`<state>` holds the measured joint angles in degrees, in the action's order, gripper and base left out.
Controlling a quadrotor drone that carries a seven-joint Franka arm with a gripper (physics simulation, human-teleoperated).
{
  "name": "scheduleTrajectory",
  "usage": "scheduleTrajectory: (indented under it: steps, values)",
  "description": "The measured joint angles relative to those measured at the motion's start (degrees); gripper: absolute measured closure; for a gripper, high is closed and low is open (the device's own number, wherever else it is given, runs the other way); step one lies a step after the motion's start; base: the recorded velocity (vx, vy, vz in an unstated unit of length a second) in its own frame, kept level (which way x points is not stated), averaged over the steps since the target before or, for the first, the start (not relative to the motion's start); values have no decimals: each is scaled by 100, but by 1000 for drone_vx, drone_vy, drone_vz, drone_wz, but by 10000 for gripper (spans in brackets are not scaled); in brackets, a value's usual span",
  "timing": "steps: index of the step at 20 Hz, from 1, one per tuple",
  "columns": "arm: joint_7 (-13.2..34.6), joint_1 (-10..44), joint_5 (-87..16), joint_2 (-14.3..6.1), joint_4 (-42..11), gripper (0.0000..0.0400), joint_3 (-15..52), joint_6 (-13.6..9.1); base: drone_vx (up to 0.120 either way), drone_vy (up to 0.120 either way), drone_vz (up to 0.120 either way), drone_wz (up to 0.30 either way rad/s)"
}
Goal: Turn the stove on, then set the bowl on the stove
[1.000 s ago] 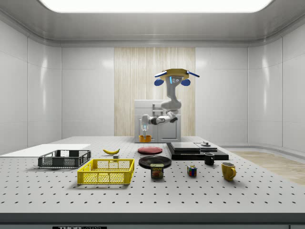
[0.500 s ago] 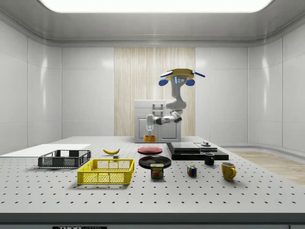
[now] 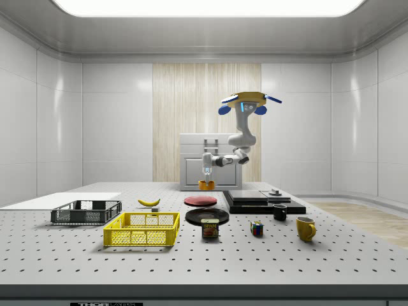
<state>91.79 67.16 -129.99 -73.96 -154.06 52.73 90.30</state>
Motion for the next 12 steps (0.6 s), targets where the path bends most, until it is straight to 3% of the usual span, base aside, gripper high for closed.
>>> scheduleTrajectory:
  steps: [12]
  values:
    - [-2, -3, -2, 3, 0, 300, -1, -3, -120, 0, 0, 0]
